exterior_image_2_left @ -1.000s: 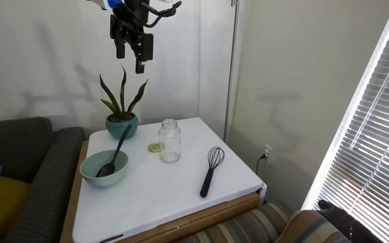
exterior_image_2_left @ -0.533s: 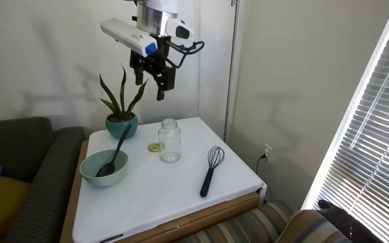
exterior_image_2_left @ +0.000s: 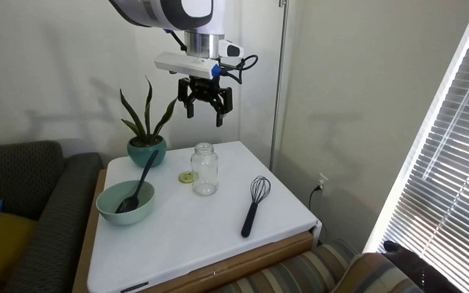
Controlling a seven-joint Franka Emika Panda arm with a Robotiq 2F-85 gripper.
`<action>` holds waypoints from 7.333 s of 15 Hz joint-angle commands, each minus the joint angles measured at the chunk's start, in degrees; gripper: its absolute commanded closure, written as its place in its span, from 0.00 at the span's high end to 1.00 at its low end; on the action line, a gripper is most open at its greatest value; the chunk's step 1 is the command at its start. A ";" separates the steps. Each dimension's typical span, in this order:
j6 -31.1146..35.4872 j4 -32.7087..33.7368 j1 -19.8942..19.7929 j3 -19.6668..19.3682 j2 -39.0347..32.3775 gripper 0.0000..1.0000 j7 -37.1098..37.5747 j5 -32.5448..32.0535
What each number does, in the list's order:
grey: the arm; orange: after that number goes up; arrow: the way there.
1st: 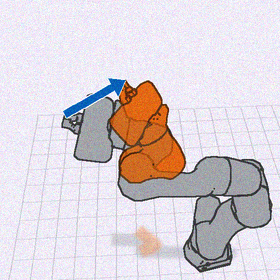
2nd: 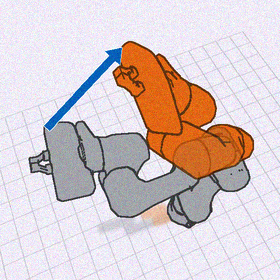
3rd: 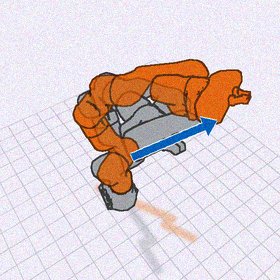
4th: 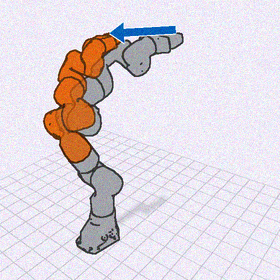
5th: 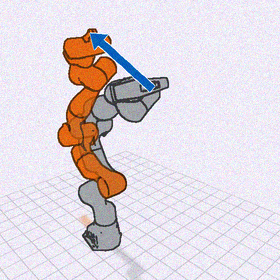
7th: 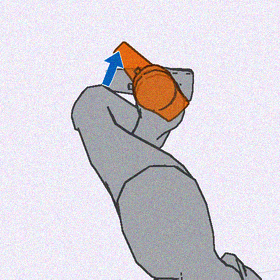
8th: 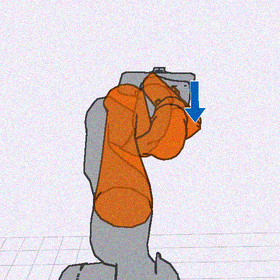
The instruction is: Move the glass jar forwards
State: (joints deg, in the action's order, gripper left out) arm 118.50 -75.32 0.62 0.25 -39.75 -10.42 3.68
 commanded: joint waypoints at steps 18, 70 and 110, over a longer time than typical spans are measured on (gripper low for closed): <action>-12.54 34.41 2.70 3.55 -24.72 1.00 -3.47 -2.37; -21.42 39.90 -8.16 1.59 -29.27 0.03 8.25 5.62; -18.16 41.43 -1.02 -0.52 -19.87 1.00 22.52 2.38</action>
State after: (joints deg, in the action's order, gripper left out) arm 100.33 -33.90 -0.41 -0.27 -59.62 12.09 6.06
